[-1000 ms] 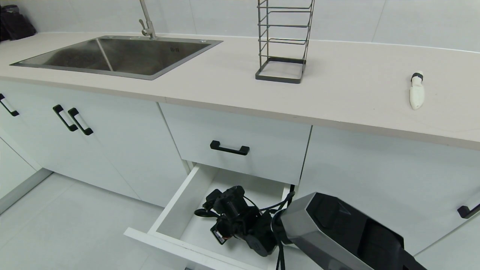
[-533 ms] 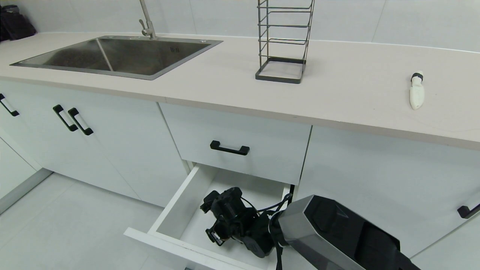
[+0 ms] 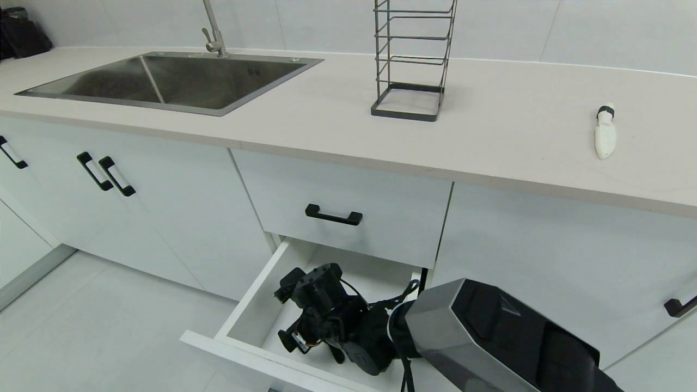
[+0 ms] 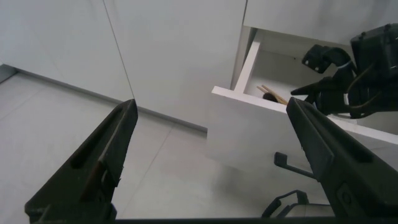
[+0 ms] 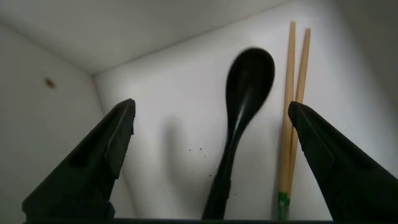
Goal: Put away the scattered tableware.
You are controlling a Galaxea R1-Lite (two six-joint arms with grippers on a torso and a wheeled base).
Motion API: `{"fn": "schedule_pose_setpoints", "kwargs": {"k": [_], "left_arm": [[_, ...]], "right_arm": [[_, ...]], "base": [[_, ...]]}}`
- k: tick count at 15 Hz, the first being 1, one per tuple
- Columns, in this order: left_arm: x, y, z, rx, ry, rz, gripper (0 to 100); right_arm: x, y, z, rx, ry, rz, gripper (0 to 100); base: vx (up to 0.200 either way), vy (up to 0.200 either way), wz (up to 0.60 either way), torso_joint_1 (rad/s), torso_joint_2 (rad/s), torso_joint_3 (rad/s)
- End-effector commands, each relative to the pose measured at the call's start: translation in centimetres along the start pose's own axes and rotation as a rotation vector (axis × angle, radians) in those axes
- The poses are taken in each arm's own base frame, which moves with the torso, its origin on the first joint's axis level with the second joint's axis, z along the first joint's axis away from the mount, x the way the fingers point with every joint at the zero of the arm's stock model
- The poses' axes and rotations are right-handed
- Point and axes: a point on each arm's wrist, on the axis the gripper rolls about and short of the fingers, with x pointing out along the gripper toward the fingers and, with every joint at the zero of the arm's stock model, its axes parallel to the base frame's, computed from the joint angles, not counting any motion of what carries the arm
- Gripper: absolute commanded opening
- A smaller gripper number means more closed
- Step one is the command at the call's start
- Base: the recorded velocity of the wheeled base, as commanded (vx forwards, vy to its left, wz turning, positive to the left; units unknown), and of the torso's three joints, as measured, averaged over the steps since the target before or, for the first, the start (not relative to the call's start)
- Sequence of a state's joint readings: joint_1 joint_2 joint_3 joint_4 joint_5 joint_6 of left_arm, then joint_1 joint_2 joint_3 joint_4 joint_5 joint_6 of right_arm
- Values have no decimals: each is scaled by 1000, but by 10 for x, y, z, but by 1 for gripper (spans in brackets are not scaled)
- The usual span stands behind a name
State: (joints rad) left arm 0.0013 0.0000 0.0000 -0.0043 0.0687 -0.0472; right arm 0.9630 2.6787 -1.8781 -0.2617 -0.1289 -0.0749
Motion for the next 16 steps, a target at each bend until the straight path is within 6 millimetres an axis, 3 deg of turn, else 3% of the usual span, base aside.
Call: {"fn": "schedule_pose_setpoints", "kwargs": {"k": [1,4,10,16], "left_arm": [[0,0,0,-2,0,1,100],[0,0,0,0,0,1,100],[0,0,0,-2,0,1,100],[0,0,0,0,0,1,100]], "right_arm": [[-18,6,23,-3,-51,13,100],[-33,19,38,-14,-83,39,100],[-59,21,55,-17,-104,51,100],[-123,9,81,-11,-187,56,100]], "base": [[0,0,0,0,0,0],[0,0,0,0,0,0],[0,0,0,0,0,0],[0,0,0,0,0,0]]}}
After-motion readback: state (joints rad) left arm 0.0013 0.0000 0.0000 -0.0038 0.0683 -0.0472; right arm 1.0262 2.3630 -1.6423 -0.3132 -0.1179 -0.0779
